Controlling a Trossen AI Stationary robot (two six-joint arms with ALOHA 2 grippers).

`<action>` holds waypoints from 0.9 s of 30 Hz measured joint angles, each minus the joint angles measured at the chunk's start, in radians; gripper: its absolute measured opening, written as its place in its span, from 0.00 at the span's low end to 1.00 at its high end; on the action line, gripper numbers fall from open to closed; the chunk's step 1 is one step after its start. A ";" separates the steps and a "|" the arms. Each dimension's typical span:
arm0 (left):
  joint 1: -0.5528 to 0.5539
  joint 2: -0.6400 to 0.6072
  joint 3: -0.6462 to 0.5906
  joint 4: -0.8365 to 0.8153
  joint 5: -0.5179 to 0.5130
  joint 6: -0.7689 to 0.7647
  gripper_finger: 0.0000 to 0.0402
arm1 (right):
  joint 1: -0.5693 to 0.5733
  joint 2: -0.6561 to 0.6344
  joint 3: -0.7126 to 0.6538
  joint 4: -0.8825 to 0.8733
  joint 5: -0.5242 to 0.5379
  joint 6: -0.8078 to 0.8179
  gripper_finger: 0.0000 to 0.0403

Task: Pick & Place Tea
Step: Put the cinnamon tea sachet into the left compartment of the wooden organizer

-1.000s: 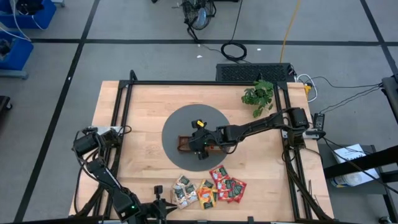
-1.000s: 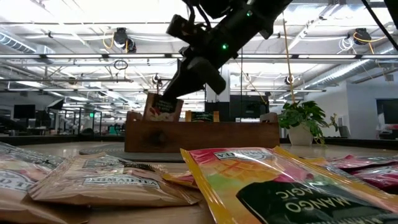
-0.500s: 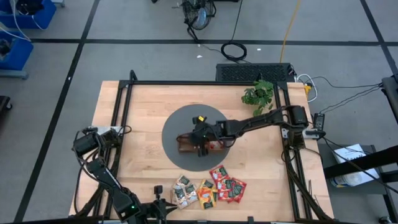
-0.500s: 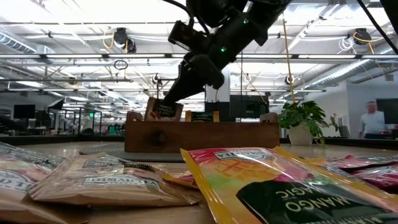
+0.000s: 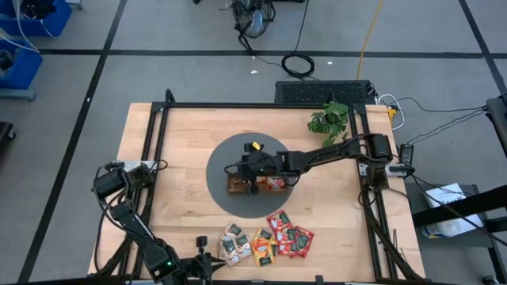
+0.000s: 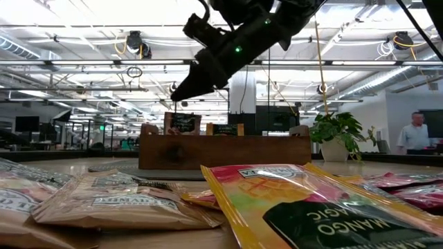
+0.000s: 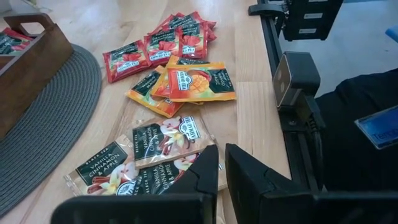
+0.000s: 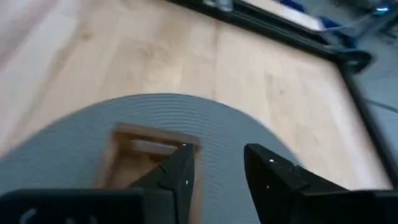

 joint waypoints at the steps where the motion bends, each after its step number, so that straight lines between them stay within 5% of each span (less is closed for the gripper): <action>1: 0.001 0.000 0.000 0.000 -0.001 0.000 0.09 | 0.000 0.000 0.000 -0.003 0.019 -0.005 0.34; 10: 0.004 0.000 0.000 -0.021 -0.001 -0.007 0.09 | 0.055 -0.044 -0.002 -0.109 -0.008 -0.123 0.32; 17: 0.003 0.000 0.000 -0.032 -0.001 -0.083 0.09 | 0.132 -0.060 0.000 -0.077 -0.008 -0.167 0.15; 21: 0.003 0.000 0.000 -0.035 -0.001 -0.106 0.09 | 0.155 -0.058 -0.042 -0.036 -0.118 -0.125 0.02; 27: 0.004 0.000 0.000 -0.030 -0.001 -0.118 0.09 | 0.139 -0.057 -0.155 0.110 -0.142 -0.043 0.00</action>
